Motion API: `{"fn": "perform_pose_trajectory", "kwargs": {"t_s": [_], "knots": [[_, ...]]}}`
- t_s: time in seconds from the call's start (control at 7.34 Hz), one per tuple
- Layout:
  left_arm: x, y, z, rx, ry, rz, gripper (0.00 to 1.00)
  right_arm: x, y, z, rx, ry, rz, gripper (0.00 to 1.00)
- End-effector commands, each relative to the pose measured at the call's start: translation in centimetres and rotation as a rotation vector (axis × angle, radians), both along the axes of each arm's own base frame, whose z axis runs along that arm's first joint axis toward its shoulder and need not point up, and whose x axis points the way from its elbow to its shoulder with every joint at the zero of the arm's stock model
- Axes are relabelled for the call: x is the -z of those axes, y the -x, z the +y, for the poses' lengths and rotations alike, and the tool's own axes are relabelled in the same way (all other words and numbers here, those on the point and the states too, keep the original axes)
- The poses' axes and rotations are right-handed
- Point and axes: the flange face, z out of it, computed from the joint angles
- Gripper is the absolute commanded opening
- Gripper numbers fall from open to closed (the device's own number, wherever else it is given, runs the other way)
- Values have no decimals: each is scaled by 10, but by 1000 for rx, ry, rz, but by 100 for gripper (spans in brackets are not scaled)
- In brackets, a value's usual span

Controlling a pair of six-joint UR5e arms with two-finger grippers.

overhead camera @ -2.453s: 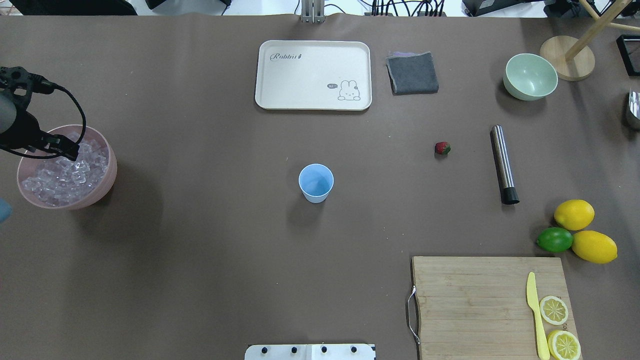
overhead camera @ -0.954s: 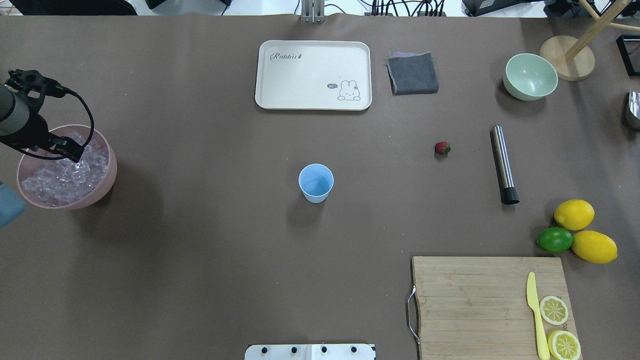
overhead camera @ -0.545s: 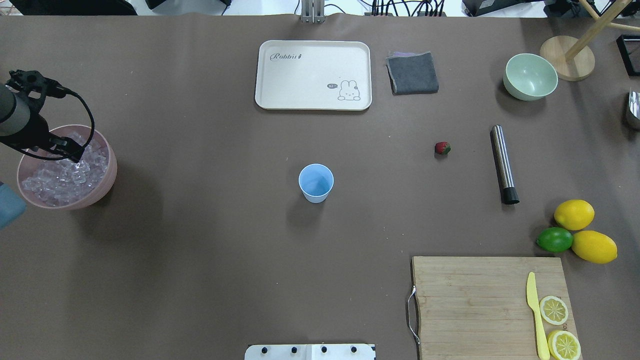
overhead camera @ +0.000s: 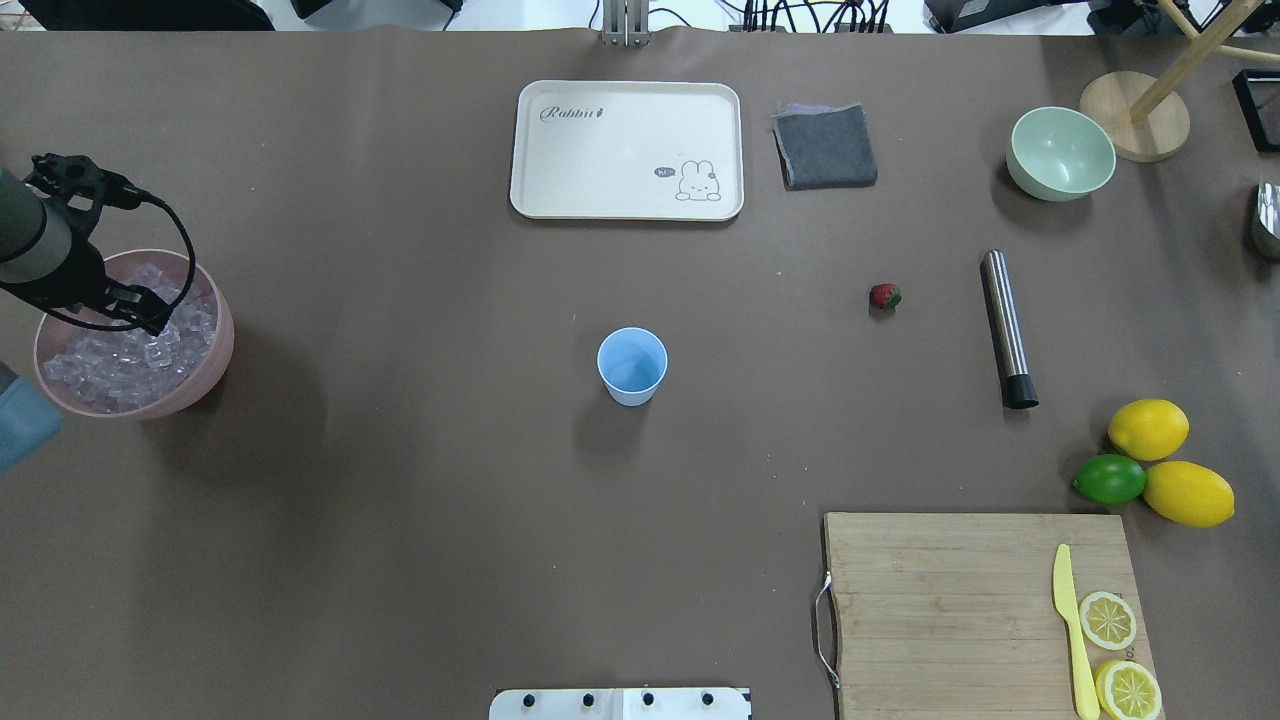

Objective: Mash ice and strawberries in cup
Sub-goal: 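Lower the left gripper into the bowl and grasp an ice cube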

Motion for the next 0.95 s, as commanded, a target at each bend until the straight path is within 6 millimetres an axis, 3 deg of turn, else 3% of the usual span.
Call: {"fn": "perform_pose_trajectory", "kwargs": {"t_s": [0.0,0.14,0.68,0.82], "knots": [[-5,0,1,-1,2,-10,68,0,0,0,0,0,0,100],[-4,-1,1,-2,1,-9,61,1,0,0,0,-3,0,100],[-7,-8,3,-13,15,-21,56,1,0,0,1,-4,0,100],[-8,-8,3,-13,16,-22,50,1,0,0,1,-4,0,100]]}}
